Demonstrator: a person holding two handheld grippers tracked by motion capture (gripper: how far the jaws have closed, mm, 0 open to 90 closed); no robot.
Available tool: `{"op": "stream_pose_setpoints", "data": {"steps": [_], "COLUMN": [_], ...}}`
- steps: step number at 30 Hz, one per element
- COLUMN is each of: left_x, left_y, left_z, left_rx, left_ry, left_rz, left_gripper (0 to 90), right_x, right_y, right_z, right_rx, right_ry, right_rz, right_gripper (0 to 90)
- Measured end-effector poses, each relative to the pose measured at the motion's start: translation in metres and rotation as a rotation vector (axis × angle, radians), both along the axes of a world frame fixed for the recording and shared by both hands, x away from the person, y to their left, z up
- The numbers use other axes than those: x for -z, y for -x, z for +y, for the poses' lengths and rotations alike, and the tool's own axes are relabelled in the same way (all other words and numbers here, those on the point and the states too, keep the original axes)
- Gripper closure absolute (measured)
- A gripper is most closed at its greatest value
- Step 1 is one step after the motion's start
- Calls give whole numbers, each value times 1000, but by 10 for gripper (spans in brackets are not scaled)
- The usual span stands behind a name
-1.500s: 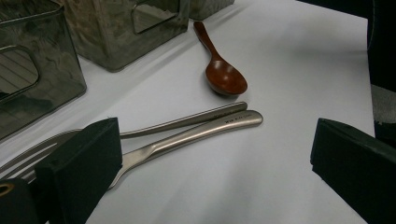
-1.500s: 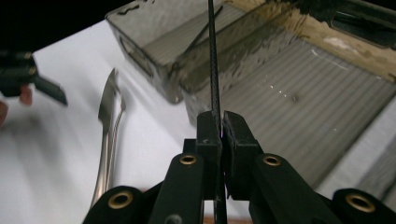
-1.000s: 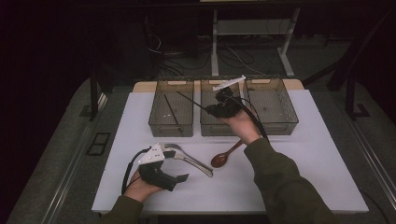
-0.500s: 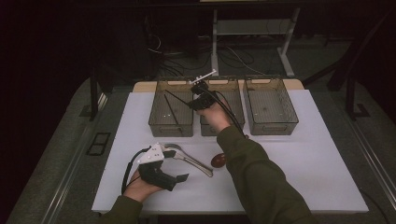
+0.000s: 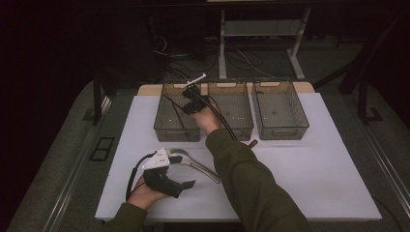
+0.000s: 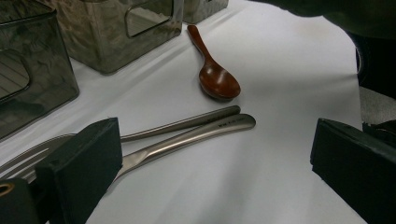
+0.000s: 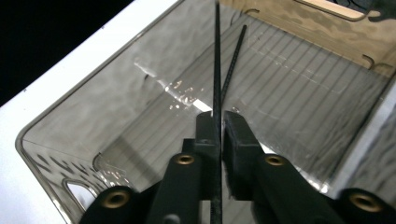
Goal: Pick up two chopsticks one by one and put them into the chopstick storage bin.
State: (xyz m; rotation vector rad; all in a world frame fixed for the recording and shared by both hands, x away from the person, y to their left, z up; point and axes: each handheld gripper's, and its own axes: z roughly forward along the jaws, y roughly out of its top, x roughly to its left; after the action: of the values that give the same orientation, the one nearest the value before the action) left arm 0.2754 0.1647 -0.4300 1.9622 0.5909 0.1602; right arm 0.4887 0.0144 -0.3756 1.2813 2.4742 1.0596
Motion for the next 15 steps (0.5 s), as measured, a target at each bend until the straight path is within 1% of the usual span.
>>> {"op": "stream_pose_setpoints", "data": {"steps": [1,3,6,7,9,10,15], "left_x": [0,0,-1,0,0,0,0], "left_y": [0,0,0,0,0,0,1], "left_z": [0,1,1,1,1,1,2], "left_rx": [1,-2,-1,0,-2,3,-3], "left_ry": [-2,-1,-2,-4,-6,-14,-18], "left_rz": [-1,-1,-4,-8,-6,-9,-12], "left_gripper": [12,12,12,12,12,12,12], "right_x": [0,-1,-6,-8,-13,-15,-23], "right_y": [1,2,6,8,12,15,29], "right_z": [1,0,-6,-9,-17,-21,-45], "right_rx": [-2,-12,-52,-65,-88,-98,-143], "right_ry": [-7,-14,-35,-41,-69,-77,-95], "right_rz": [1,-6,-19,-24,-31,-34,-72], "right_gripper": [743,705,620,597,548,528,460]}}
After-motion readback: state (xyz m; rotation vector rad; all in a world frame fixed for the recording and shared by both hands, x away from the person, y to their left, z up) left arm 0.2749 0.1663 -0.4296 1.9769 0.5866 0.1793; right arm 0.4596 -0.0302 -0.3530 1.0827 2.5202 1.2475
